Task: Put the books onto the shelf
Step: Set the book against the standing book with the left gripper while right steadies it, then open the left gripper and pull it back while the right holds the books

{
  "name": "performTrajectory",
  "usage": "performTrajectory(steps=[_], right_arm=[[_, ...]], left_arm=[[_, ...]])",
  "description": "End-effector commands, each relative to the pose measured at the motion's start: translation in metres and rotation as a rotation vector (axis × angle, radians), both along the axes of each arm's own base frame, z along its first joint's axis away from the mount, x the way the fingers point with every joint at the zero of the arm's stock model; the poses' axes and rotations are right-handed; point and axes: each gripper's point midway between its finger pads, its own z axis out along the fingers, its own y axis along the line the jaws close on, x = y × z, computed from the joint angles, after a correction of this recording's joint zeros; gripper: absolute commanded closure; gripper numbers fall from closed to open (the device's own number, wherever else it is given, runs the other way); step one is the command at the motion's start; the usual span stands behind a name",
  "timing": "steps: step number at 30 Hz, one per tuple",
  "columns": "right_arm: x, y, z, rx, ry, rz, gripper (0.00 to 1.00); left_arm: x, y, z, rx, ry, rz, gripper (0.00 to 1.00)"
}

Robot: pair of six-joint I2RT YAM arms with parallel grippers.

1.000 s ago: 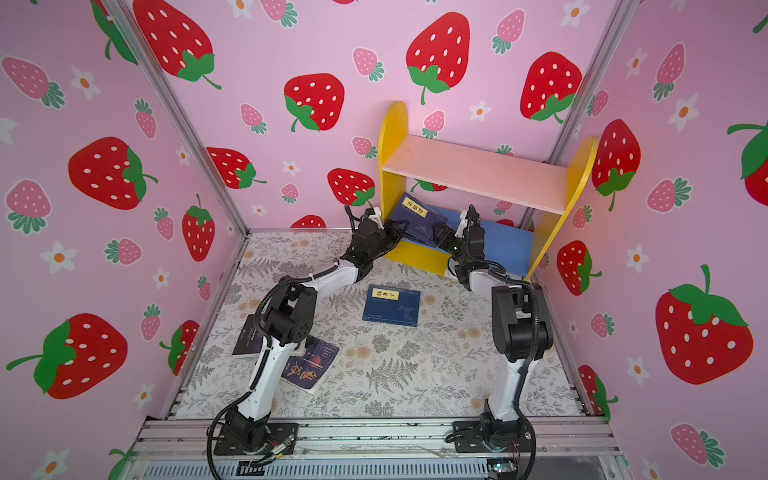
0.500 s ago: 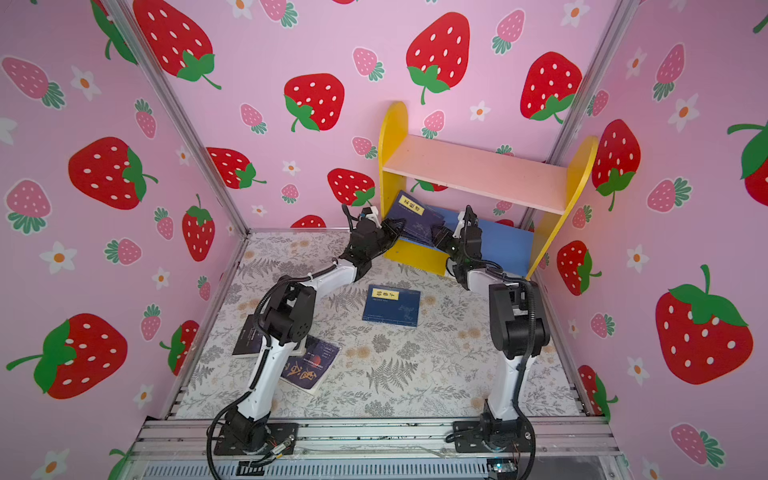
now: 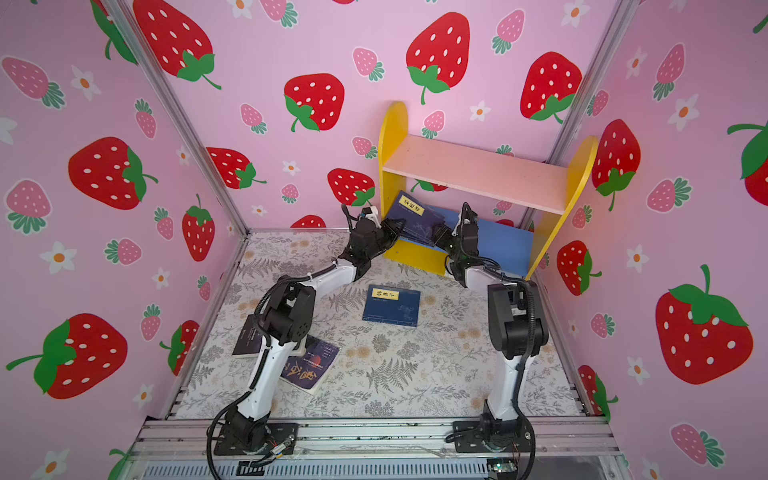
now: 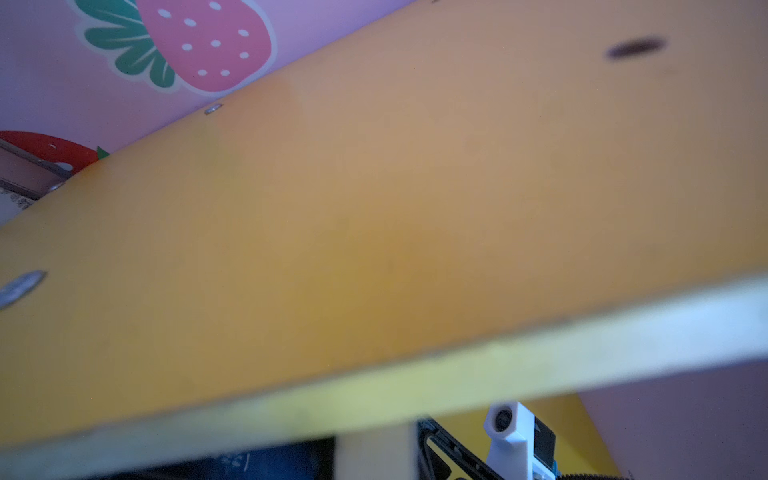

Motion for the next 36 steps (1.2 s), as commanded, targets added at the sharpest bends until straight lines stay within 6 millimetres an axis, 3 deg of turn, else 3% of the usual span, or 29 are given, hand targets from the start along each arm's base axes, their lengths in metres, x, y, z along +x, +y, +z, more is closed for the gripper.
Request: performTrajectory(steps=[1, 21, 28, 31, 36], right_arm=[[0.001, -0.008, -0.008, -0.042, 0.050, -0.055, 0.43], [0.006, 0.008, -0.022, -0.112, 0.098, -0.050, 0.41], [0.006, 0.007, -0.036, -0.141, 0.131, -0.072, 0.46], [0.007, 0.007, -0.042, -0.191, 0.144, -0.092, 0.48], [0.008, 0.009, -0.055, -0.210, 0.171, -0.096, 0.56]], left_arm=[[0.003, -0.005, 0.011, -0.044, -0.039, -0.023, 1.00], [0.005, -0.005, -0.005, -0.031, -0.010, 0.000, 1.00], [0.005, -0.006, -0.011, -0.012, 0.006, -0.011, 1.00], [0.005, -0.003, -0.017, -0.007, 0.020, -0.005, 0.95], [0.005, 0.004, -0.023, -0.010, 0.046, 0.012, 0.76]])
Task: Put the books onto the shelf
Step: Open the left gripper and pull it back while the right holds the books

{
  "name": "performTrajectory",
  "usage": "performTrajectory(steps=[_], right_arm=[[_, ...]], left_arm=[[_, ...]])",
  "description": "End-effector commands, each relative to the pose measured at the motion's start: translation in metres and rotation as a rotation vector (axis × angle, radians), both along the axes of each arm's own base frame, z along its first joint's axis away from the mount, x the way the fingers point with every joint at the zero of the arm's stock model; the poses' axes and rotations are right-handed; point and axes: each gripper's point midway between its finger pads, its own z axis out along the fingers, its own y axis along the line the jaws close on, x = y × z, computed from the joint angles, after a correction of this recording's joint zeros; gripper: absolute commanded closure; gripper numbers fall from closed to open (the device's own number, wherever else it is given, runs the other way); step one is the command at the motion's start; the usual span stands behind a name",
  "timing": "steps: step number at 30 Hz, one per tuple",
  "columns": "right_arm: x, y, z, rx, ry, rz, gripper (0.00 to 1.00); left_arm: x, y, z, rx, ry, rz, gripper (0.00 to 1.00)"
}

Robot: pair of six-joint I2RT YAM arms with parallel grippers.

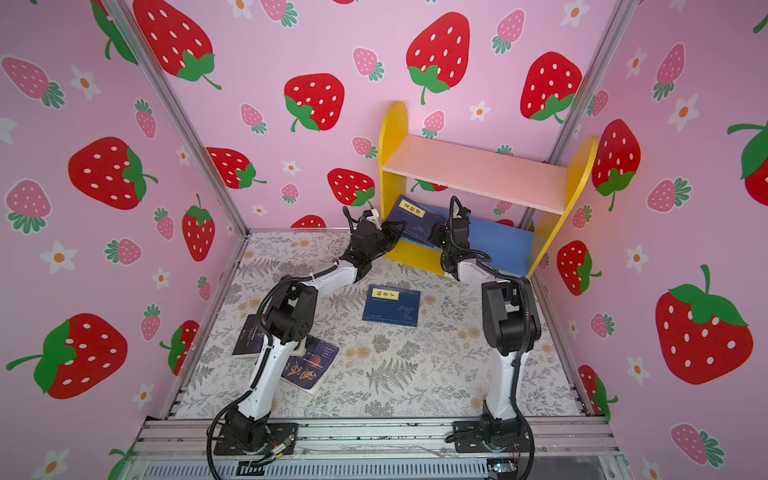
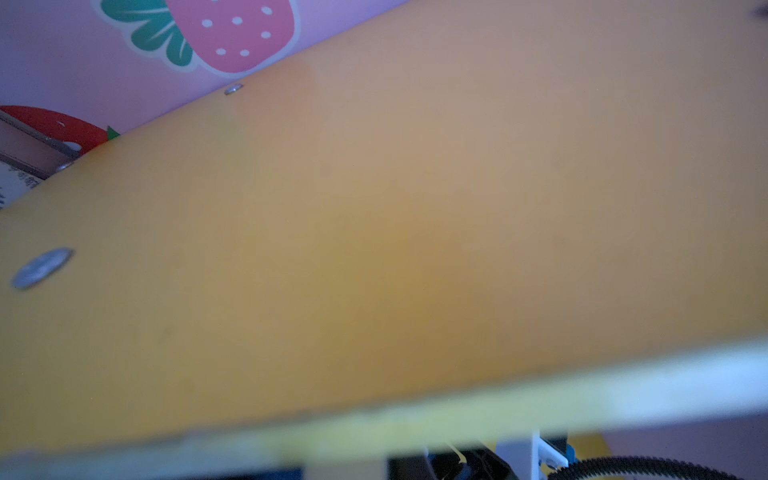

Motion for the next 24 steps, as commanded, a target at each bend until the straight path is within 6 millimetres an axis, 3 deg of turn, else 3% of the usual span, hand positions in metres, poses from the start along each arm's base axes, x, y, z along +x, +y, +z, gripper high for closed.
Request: performTrajectory(steps=[1, 10, 11, 13, 16, 20, 24], right_arm=[[-0.005, -0.002, -0.044, -0.059, 0.114, -0.024, 0.57], [-0.007, -0.001, -0.053, -0.090, 0.127, -0.040, 0.60], [-0.007, 0.000, -0.052, -0.090, 0.126, -0.040, 0.60], [-0.007, 0.000, -0.053, -0.092, 0.126, -0.041, 0.60], [-0.006, 0.001, -0.051, -0.092, 0.122, -0.039, 0.61], [-0.005, 0.004, -0.046, -0.086, 0.115, -0.029, 0.61], [-0.004, 0.006, -0.041, -0.081, 0.105, -0.025, 0.60]], left_arm=[[0.003, 0.006, -0.007, 0.006, 0.006, 0.016, 0.73], [0.005, 0.030, -0.007, 0.050, 0.077, 0.035, 0.51], [0.006, 0.033, -0.006, 0.056, 0.092, 0.024, 0.47], [0.006, 0.041, -0.006, 0.075, 0.117, 0.010, 0.29], [0.004, 0.064, -0.002, 0.129, 0.130, 0.018, 0.14], [0.004, 0.102, 0.003, 0.205, 0.114, 0.042, 0.07], [-0.004, 0.127, -0.001, 0.256, 0.104, 0.041, 0.06]])
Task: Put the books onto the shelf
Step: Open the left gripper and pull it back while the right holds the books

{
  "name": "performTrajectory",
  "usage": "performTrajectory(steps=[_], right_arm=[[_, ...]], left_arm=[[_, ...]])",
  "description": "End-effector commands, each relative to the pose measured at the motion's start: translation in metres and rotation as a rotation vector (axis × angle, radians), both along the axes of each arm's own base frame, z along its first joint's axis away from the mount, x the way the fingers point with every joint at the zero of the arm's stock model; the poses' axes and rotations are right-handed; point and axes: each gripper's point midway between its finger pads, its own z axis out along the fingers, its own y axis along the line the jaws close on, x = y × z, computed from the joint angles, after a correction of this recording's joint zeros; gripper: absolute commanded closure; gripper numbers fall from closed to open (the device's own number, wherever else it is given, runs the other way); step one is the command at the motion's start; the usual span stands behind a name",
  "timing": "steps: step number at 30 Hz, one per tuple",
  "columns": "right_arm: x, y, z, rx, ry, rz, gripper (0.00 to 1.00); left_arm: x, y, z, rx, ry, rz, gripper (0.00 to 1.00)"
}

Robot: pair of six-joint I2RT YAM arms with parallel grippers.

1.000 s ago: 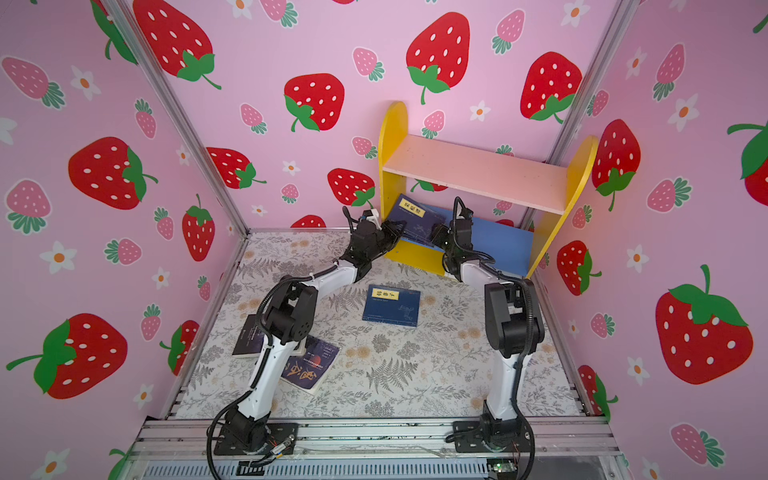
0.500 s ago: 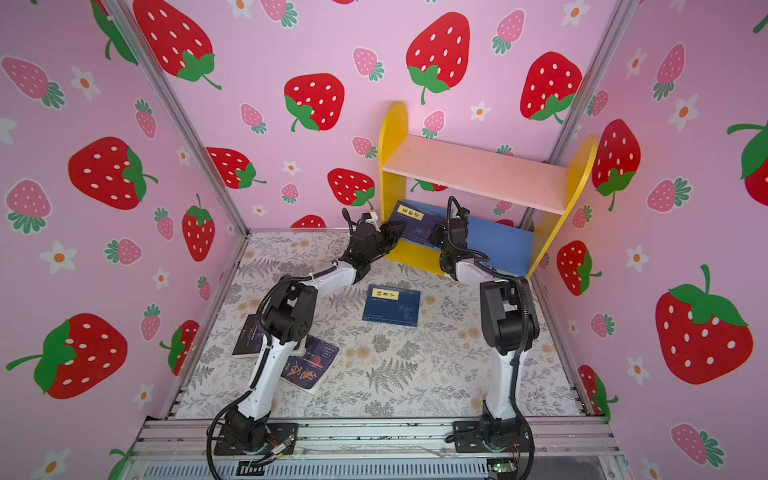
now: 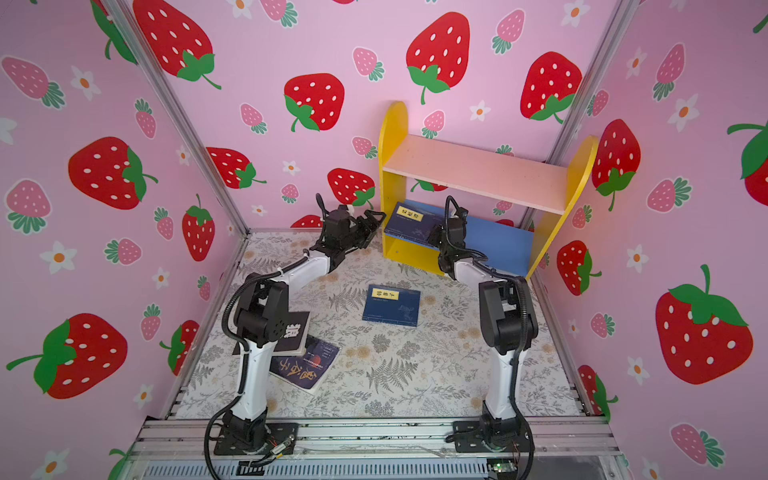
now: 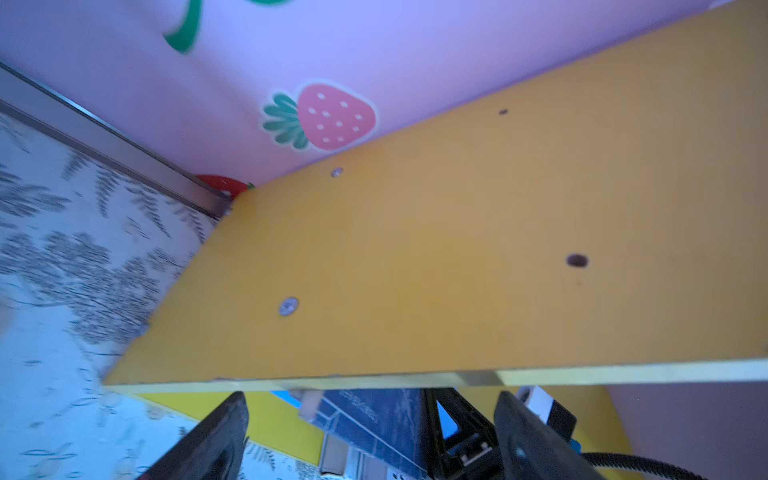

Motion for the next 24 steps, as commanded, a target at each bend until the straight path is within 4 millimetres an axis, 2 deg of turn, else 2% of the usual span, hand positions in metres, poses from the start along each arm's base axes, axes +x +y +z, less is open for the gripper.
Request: performTrajectory(steps=[1, 6, 11, 14, 17, 21, 24], right_arm=[[-0.004, 0.004, -0.037, -0.034, 0.103, 0.009, 0.58], [-0.004, 0.008, -0.020, -0.043, 0.063, 0.043, 0.49], [-0.006, 0.011, 0.024, -0.089, -0.041, 0.105, 0.35], [-0.007, 0.009, 0.046, -0.112, -0.062, 0.129, 0.24], [-0.013, 0.010, 0.061, -0.141, -0.089, 0.162, 0.19], [-0.027, 0.013, 0.059, -0.159, -0.088, 0.214, 0.18], [-0.034, 0.016, 0.048, -0.162, -0.076, 0.248, 0.19]], left_arm=[[-0.009, 0.023, -0.007, 0.098, 0.001, -0.009, 0.05], [-0.033, 0.025, -0.012, 0.190, -0.005, -0.068, 0.05], [-0.056, 0.019, -0.013, 0.363, -0.035, -0.157, 0.06], [-0.062, 0.010, -0.018, 0.469, -0.066, -0.224, 0.08], [-0.061, 0.007, -0.025, 0.525, -0.067, -0.256, 0.08], [-0.051, 0.004, -0.030, 0.553, -0.067, -0.264, 0.12], [-0.044, -0.002, -0.028, 0.537, -0.076, -0.270, 0.12]])
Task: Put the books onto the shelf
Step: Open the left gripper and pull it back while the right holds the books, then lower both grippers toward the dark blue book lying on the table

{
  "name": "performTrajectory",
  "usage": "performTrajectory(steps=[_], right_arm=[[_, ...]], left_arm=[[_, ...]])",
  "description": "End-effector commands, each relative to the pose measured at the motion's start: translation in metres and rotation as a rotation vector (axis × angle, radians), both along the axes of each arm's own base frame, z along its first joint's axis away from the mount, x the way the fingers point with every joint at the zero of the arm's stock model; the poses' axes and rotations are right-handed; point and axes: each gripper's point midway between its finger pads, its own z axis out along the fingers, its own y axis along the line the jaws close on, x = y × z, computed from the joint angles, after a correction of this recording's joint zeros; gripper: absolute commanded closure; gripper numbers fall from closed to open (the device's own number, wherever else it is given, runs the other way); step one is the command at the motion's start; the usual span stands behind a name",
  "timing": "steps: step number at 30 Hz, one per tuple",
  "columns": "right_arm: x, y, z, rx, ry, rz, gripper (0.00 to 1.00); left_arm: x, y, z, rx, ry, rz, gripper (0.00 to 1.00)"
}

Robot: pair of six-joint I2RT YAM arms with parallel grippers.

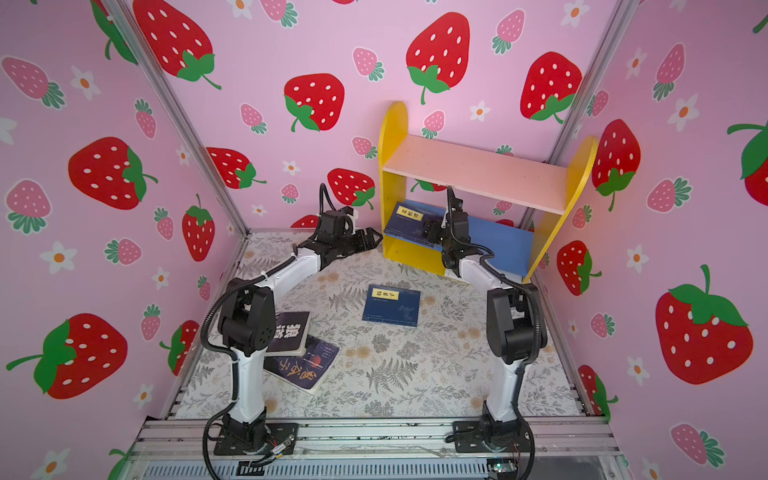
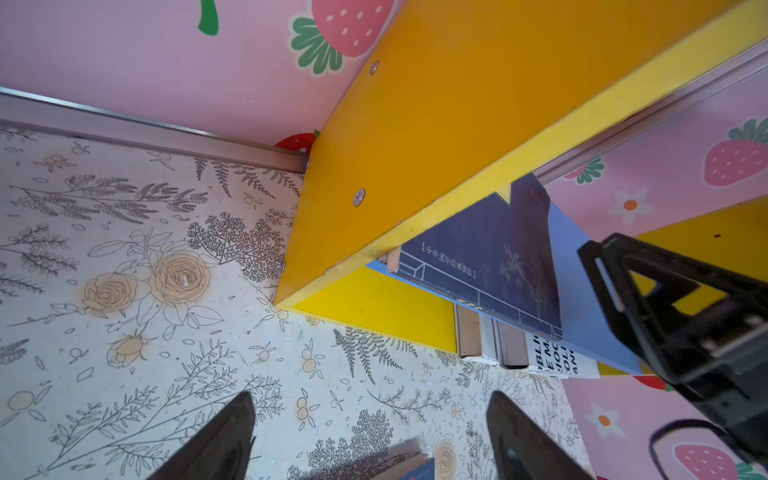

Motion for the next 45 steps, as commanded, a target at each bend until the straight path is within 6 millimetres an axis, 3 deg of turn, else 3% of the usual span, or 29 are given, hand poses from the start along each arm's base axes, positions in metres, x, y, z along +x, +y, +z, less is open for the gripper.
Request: performTrajectory(steps=[1, 14, 22, 29, 38, 45], right_arm=[[-0.010, 0.004, -0.004, -0.022, -0.001, 0.061, 0.20], [-0.004, 0.010, -0.029, 0.037, 0.064, 0.057, 0.27], [-0.001, 0.013, -0.033, 0.045, 0.066, 0.065, 0.28], [0.000, 0.014, -0.036, 0.049, 0.070, 0.066, 0.29], [0.000, 0.017, -0.032, 0.061, 0.063, 0.081, 0.30], [0.001, 0.021, -0.034, 0.073, 0.065, 0.095, 0.31]], left_arm=[[0.007, -0.003, -0.003, 0.031, -0.006, -0.024, 0.13], [0.021, -0.018, -0.004, 0.063, -0.024, -0.017, 0.18], [0.028, -0.022, -0.007, 0.067, -0.017, -0.019, 0.27], [0.018, -0.029, -0.011, 0.086, -0.019, -0.068, 0.25], [0.033, -0.026, -0.009, 0.143, -0.046, 0.003, 0.27], [0.041, -0.028, -0.007, 0.141, -0.060, 0.016, 0.35]])
